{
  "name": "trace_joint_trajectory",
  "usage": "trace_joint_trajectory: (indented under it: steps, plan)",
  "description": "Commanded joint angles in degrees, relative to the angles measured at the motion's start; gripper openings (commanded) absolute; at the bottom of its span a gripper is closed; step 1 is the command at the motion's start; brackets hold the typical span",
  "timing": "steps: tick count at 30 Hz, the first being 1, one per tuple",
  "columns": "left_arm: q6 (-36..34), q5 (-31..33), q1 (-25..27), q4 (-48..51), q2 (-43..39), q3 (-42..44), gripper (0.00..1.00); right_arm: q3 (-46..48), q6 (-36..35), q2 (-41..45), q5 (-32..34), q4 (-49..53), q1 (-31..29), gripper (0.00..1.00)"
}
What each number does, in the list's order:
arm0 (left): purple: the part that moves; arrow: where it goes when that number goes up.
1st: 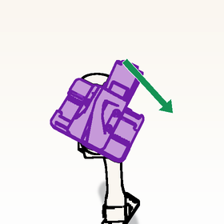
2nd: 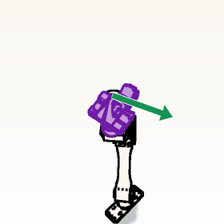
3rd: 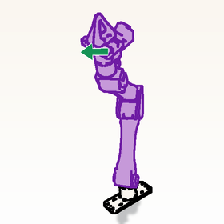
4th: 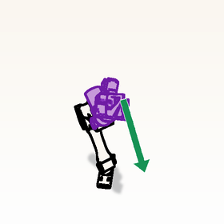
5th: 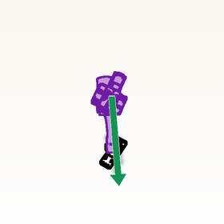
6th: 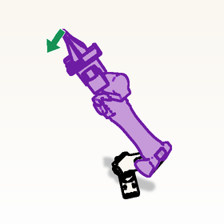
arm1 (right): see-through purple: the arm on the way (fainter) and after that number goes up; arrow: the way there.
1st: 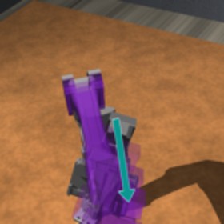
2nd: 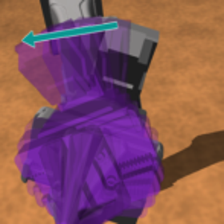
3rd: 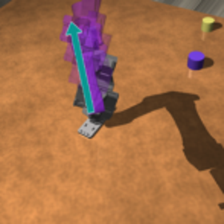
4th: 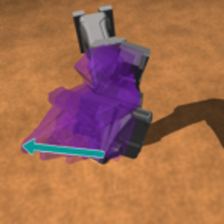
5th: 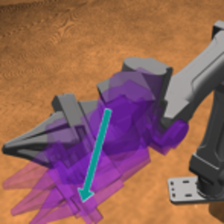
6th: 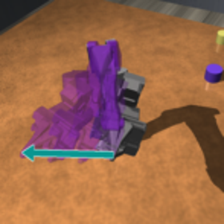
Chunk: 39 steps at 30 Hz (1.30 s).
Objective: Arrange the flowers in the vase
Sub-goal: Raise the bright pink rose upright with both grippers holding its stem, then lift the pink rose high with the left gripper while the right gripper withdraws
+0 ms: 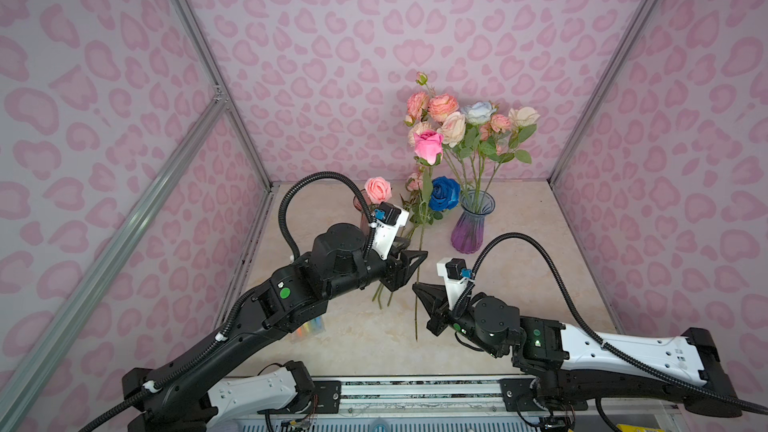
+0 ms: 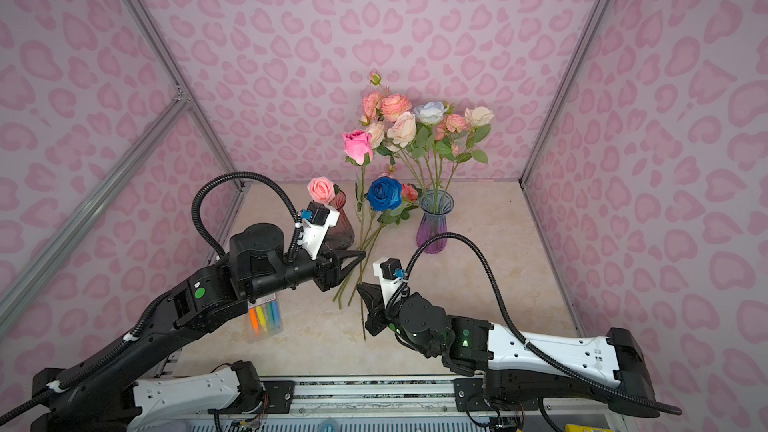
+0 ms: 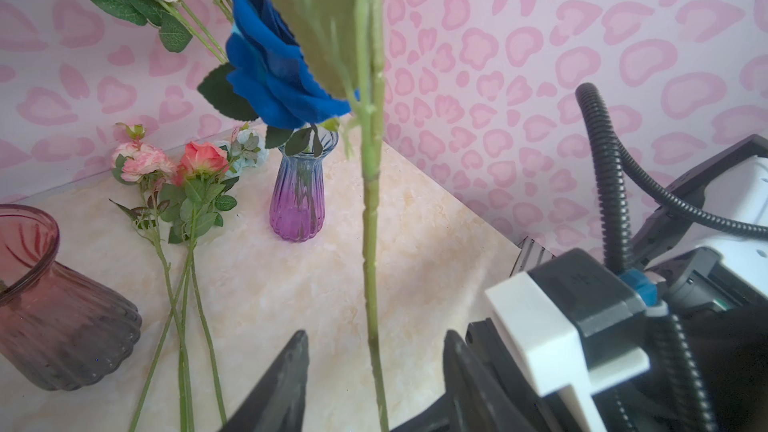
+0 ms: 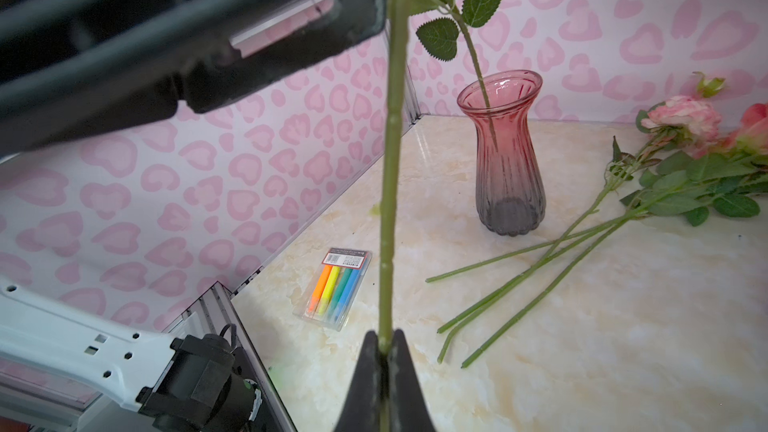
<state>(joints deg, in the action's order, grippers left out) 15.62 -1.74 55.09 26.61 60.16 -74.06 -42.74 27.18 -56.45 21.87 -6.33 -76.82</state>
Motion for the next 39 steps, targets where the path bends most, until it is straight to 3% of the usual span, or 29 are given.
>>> trace_joint_trajectory:
  steps: [1,5,9,12,14,17,20,27,31,33,34,35,36,39]
  plan:
    - [-1.1,-1.7,-0.1,-3.5,0.0,-0.4,0.47,-0.7,-1.3,-0.4,0.2,-0.2,-0.1,0.04]
    - [-1.2,-1.6,0.0,-3.7,0.6,-0.5,0.29,-1.2,-1.3,-1.8,-0.7,-0.6,-0.2,0.04]
    - [-1.1,0.1,-0.1,-4.2,-0.1,0.9,0.27,-1.2,-1.3,-2.1,-0.9,-1.4,-0.3,0.04]
    - [-0.9,1.0,0.0,-5.0,-0.8,1.8,0.19,-1.4,-1.2,-2.6,-1.2,-1.5,-0.2,0.04]
    - [-0.9,1.1,-0.1,-5.7,-1.1,2.4,0.18,-1.6,-1.2,-3.0,-1.4,-1.6,-0.2,0.04]
    - [-0.9,3.4,-0.1,-4.9,-1.3,2.6,0.32,-1.4,-1.3,-3.0,-0.8,-1.7,-0.3,0.04]
    - [-0.8,2.9,-0.2,-6.4,-1.9,4.1,0.32,-1.1,-1.4,-2.7,-0.8,-2.2,-0.3,0.04]
    - [-0.5,1.3,-0.2,-9.3,-1.7,5.6,0.19,-1.3,-1.9,-2.9,-1.0,-2.6,-0.3,0.03]
    - [-0.4,0.6,-0.2,-10.0,-1.8,5.9,0.07,-1.1,-1.9,-2.9,-0.9,-2.9,-0.3,0.03]
    - [-0.2,0.9,-0.2,-10.2,-2.1,5.8,0.04,-0.8,-1.9,-2.9,-1.0,-3.4,-0.3,0.07]
    - [-0.6,0.9,-0.2,-10.1,-2.2,5.4,0.04,-0.9,-2.0,-2.9,-0.8,-3.3,-0.3,0.16]
    - [-0.9,1.9,-0.2,-9.7,-2.4,4.7,0.04,-1.0,-1.9,-2.6,-0.3,-2.8,-0.3,0.33]
    - [-1.5,3.4,-0.2,-9.1,-2.6,3.8,0.04,-0.8,-2.0,-2.2,0.2,-2.6,-0.3,0.43]
    - [-4.8,9.1,-0.2,-6.0,-3.8,-1.1,0.04,0.1,-2.5,0.4,2.3,-2.0,-0.4,0.52]
